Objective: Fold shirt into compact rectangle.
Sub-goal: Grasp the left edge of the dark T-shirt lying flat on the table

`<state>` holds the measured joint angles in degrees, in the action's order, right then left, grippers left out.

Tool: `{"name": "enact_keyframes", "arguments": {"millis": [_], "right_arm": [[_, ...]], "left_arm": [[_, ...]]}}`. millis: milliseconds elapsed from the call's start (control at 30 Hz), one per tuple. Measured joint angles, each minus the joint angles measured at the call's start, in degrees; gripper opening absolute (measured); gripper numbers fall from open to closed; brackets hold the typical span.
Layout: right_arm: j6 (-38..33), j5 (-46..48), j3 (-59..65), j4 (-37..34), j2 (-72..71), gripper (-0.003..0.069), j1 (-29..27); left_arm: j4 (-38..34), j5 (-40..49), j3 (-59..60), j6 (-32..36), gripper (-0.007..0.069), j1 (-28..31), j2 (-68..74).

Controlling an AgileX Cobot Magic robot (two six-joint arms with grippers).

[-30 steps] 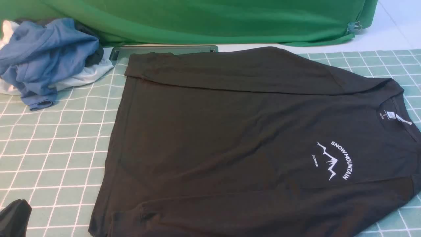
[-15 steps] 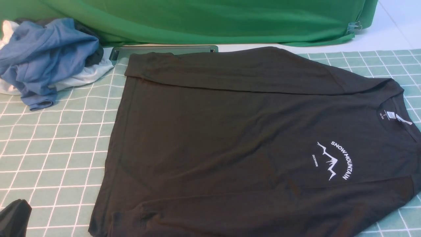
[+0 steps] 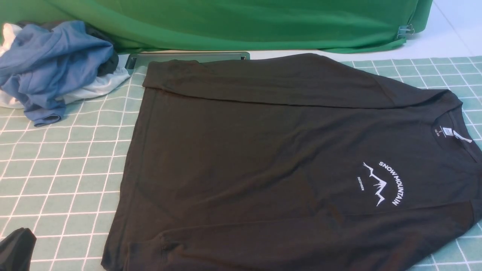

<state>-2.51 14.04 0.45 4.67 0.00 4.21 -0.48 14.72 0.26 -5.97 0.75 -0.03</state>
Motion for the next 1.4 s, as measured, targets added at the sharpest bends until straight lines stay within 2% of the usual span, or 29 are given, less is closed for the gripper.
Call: {"name": "enact_keyframes", "arguments": {"millis": [867, 1033, 1067, 1100, 1167, 1200, 1233, 1267, 1367, 1400], "right_arm": [[0.0, -0.1, 0.0, 0.0, 0.0, 0.024, 0.0], [1.2, -2.5, 0.0, 0.0, 0.0, 0.024, 0.0], [4.7, -5.0, 0.0, 0.0, 0.0, 0.024, 0.0], [5.3, -5.7, 0.0, 0.0, 0.0, 0.024, 0.0], [17.1, -10.3, 0.0, 0.0, 0.0, 0.0241, 0.0], [24.1, -12.2, 0.0, 0.0, 0.0, 0.024, 0.0], [26.9, -12.6, 0.0, 0.0, 0.0, 0.0241, 0.0], [37.9, -15.3, 0.0, 0.0, 0.0, 0.0241, 0.0], [51.9, -17.2, 0.0, 0.0, 0.0, 0.0241, 0.0], [53.4, -17.4, 0.0, 0.0, 0.0, 0.0241, 0.0]], "left_arm": [[0.0, 0.0, 0.0, 0.0, 0.0017, 0.0, 0.0], [-0.3, -0.3, 0.0, -0.4, 0.0017, 0.0, 0.0], [-4.0, -2.1, 0.0, -3.0, 0.0017, 0.0, 0.0], [-4.7, -2.4, 0.0, -3.4, 0.0017, 0.0, 0.0], [-17.8, -6.3, 0.0, -11.5, 0.0017, 0.0, 0.0], [-26.7, -8.2, 0.0, -15.7, 0.0017, 0.0, 0.0], [-29.6, -8.7, 0.0, -17.4, 0.0017, 0.0, 0.0], [-40.1, -10.1, 0.0, -22.8, 0.0017, 0.0, 0.0], [-48.4, -11.1, 0.0, -26.8, 0.0017, 0.0, 0.0], [-49.0, -11.2, 0.0, -27.1, 0.0017, 0.0, 0.0]]}}
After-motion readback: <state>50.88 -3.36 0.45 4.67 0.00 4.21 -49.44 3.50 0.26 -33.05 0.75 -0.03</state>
